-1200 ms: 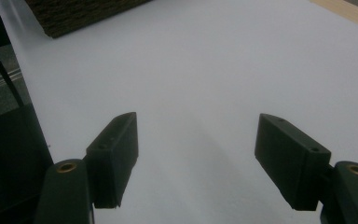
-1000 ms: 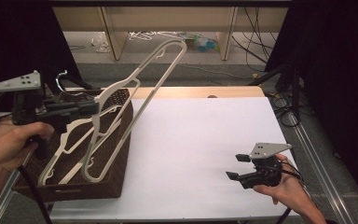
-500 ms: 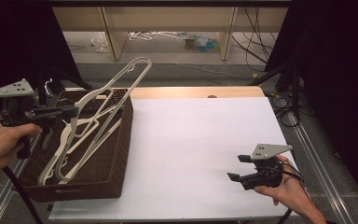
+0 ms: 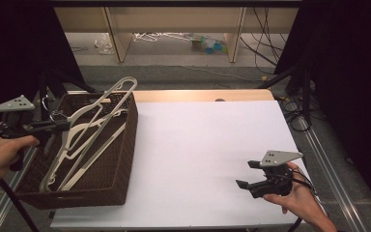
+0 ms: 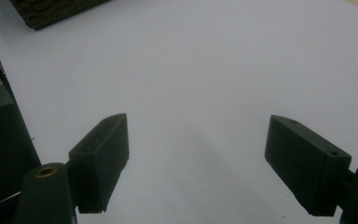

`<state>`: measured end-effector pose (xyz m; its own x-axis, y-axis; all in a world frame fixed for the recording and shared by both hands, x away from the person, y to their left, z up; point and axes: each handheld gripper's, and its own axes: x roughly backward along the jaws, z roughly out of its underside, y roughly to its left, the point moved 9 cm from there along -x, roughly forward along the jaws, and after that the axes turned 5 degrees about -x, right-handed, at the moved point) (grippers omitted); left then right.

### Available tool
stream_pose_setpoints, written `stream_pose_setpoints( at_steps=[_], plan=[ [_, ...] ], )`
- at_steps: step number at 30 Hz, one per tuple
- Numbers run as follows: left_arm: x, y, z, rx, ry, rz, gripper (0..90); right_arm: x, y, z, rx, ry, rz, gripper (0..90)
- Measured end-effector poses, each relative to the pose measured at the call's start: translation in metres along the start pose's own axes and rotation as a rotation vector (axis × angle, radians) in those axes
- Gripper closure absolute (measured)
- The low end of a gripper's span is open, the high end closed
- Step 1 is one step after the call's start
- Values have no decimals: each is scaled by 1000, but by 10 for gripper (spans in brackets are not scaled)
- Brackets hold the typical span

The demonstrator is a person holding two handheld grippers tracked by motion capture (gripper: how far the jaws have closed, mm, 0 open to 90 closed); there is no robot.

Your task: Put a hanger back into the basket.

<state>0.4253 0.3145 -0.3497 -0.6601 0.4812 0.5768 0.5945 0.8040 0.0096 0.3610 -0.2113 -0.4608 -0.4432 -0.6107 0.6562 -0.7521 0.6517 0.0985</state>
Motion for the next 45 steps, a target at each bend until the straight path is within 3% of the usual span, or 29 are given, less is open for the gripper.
stream_pose_setpoints(
  at_steps=[7,8,12,14,22,31,32,34,39,41,45],
  plan=[
    [-4,13,16,6,35,-15,857,0,0,1,2,5,0,229],
    [-6,14,18,28,28,-16,856,0,0,2,3,7,-2,229],
    [-11,20,32,34,68,-17,856,1,-1,2,4,7,-2,229],
    [-14,22,34,45,56,-17,856,0,-1,3,-4,12,-1,229],
    [-33,25,37,49,106,-13,855,1,-2,5,-5,14,4,229],
    [-58,28,46,88,110,-13,853,2,-2,8,-11,21,0,229],
    [-63,31,51,68,133,-20,853,2,-2,8,-10,21,0,230],
    [-69,33,54,75,139,-37,852,2,-2,8,-14,22,1,230],
    [-70,42,58,115,118,-85,839,1,-3,10,-10,23,3,230],
    [-72,47,60,161,99,-128,824,1,-3,11,-7,22,2,230],
    [-72,53,66,166,107,-165,801,1,-3,12,-14,30,4,230]
  ],
)
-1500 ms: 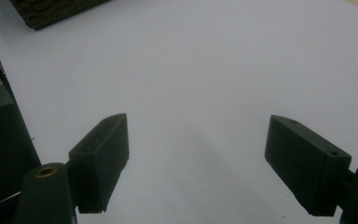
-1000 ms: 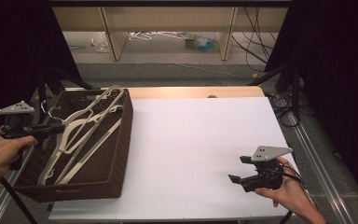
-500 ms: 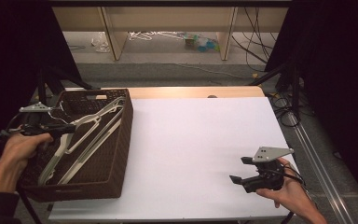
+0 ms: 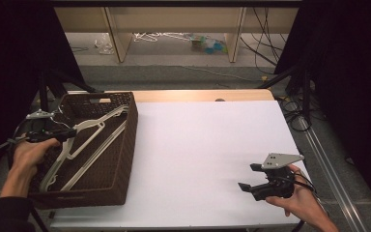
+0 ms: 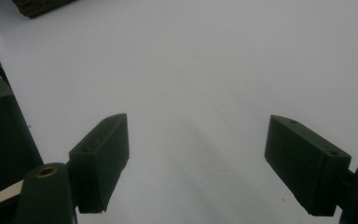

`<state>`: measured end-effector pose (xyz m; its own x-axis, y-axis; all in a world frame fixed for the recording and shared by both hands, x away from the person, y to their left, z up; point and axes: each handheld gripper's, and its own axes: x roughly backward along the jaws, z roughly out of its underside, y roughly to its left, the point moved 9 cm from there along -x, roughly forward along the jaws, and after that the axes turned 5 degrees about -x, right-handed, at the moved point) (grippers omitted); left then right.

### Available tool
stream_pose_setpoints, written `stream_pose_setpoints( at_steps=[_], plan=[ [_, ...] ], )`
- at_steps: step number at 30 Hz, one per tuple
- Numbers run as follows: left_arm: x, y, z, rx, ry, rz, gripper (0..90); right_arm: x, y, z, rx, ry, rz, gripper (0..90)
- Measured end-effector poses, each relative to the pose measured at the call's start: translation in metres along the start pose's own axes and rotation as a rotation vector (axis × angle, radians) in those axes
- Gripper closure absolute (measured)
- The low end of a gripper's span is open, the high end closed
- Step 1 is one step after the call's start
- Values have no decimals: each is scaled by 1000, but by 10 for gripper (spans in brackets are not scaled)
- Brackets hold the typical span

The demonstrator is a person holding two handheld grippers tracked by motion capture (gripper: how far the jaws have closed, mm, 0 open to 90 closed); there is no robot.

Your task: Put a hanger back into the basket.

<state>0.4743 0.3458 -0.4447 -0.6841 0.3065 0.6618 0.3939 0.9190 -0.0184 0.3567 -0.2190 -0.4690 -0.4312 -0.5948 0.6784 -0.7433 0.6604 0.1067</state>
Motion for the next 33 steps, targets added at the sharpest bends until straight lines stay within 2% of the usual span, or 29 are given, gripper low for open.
stream_pose_setpoints(
  at_steps=[1,3,4,6,7,9,12,14,16,17,18,20,22,23,24,27,32,33],
  plan=[
    [0,1,1,2,0,-5,790,0,0,0,2,-1,0,230],
    [3,6,5,-37,34,-18,756,0,0,0,2,-2,0,230],
    [2,6,5,-19,17,-23,753,0,-1,0,5,-8,3,229],
    [2,9,9,-26,39,-20,749,0,-1,0,7,-5,0,230],
    [1,8,8,2,18,-35,715,0,-1,1,7,-4,-2,230],
    [2,14,12,-20,30,-63,696,0,-1,1,7,-4,-2,230],
    [6,16,11,10,14,-83,623,0,0,1,5,-6,2,230],
    [9,14,10,6,2,-82,614,-1,-1,1,6,-6,-1,230],
    [10,7,5,21,-44,-71,598,-1,-1,1,7,-5,1,229],
    [14,6,7,-28,-19,-62,589,-1,-1,1,7,-6,1,229],
    [13,2,3,-3,-58,-64,573,-1,0,2,1,-4,0,230],
    [16,-5,2,-49,-54,-65,540,-2,-1,2,0,-2,1,229],
    [17,-17,-3,-55,-91,-60,518,-2,-1,2,0,-2,2,229],
    [20,-29,-8,-62,-117,-43,478,-1,0,2,-3,-4,1,229],
    [20,-29,-8,-62,-117,-43,458,-1,0,2,-3,-4,1,229],
    [25,-49,-15,-62,-157,-15,428,-1,-1,2,-2,-7,4,229],
    [31,-81,-24,-99,-206,31,395,-1,-1,1,2,-14,1,229],
    [31,-87,-25,-105,-214,40,387,-1,-1,2,-10,-9,2,229]
  ],
)
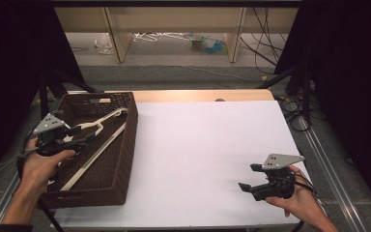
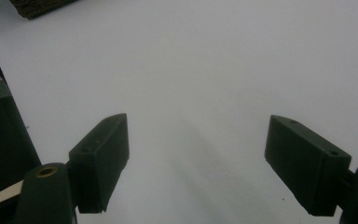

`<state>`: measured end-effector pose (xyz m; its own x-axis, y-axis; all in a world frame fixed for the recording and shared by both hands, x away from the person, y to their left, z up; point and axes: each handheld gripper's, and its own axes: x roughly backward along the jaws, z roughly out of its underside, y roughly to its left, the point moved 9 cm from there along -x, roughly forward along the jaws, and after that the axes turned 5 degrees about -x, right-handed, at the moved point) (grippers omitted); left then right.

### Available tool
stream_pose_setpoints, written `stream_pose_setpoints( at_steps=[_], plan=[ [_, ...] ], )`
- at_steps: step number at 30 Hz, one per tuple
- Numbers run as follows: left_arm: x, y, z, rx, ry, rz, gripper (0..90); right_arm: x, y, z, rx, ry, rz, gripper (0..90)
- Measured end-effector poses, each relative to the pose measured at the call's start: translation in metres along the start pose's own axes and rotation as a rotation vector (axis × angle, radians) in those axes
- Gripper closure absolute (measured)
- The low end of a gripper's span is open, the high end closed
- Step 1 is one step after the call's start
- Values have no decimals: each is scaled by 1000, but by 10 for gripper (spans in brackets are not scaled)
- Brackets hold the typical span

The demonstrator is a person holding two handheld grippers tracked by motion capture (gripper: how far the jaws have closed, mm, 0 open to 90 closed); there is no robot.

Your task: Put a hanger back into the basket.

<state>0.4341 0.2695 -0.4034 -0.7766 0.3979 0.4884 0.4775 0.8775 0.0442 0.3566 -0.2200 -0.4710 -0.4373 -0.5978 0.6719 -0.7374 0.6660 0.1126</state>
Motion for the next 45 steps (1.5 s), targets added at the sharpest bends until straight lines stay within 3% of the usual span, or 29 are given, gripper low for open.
stream_pose_setpoints(
  at_steps=[5,9,13,21,26,30,37,41,45],
  plan=[
    [-1,-30,-4,-11,-31,47,375,-1,-1,-1,12,-9,3,229],
    [-1,-50,-6,-43,-58,76,359,-2,-2,-1,9,-13,8,229],
    [1,-69,-9,-68,-100,95,343,-3,-1,-3,14,-23,0,225],
    [-1,-103,-8,-109,-131,137,284,-4,-2,-4,2,-56,16,189],
    [-2,-119,-8,-125,-147,163,239,-6,-2,-5,-9,-86,22,176],
    [-3,-131,-5,-112,-148,171,186,-5,0,-7,-10,-109,22,171],
    [-4,-153,3,-142,-171,234,176,-6,1,-9,-22,-150,27,170],
    [-4,-157,7,-152,-178,237,163,-7,3,-8,-23,-152,20,170],
    [-2,-161,12,-125,-181,227,161,-10,5,-7,-25,-162,15,170]
  ],
)
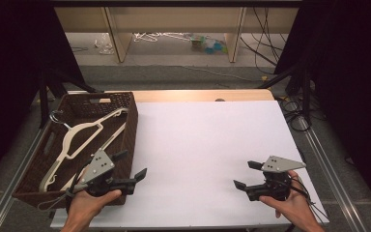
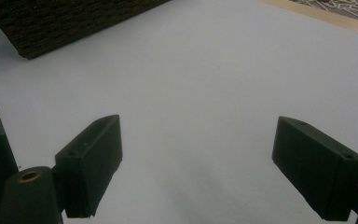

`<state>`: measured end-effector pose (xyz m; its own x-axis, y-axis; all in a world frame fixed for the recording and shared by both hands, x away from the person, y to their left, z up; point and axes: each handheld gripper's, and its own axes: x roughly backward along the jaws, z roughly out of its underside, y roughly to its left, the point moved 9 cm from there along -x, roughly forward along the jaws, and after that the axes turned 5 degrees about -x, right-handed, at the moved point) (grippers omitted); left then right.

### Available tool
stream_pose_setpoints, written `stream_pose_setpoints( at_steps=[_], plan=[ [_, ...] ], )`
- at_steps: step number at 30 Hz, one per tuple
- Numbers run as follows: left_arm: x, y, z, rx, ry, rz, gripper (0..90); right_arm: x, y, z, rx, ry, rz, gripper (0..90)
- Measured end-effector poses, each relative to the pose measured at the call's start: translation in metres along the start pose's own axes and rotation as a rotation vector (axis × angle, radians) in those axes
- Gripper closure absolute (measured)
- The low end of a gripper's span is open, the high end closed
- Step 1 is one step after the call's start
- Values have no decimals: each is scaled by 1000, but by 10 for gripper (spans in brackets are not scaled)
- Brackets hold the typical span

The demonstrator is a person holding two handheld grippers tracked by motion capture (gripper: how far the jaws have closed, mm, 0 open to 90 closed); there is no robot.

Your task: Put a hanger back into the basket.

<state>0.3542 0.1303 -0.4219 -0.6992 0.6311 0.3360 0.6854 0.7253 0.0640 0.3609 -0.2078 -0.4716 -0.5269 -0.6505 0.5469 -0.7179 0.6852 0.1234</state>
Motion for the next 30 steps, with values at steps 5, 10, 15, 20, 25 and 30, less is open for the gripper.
stream_pose_setpoints(
  at_steps=[5,10,15,20,25,30],
  plan=[
    [2,-8,2,-6,2,7,162,-2,3,3,2,-1,-15,170],
    [-2,-15,6,-17,5,7,162,-2,4,4,12,-4,-8,170],
    [-5,-22,11,-39,5,12,162,-1,7,4,12,-14,-20,170],
    [-4,-27,13,-90,-17,7,162,-1,8,2,24,-29,-4,170],
    [-3,-34,21,-86,-16,10,162,0,17,1,27,-34,-7,170],
    [2,-35,30,-83,-6,-3,162,4,26,-2,34,-62,-7,170]
  ],
)
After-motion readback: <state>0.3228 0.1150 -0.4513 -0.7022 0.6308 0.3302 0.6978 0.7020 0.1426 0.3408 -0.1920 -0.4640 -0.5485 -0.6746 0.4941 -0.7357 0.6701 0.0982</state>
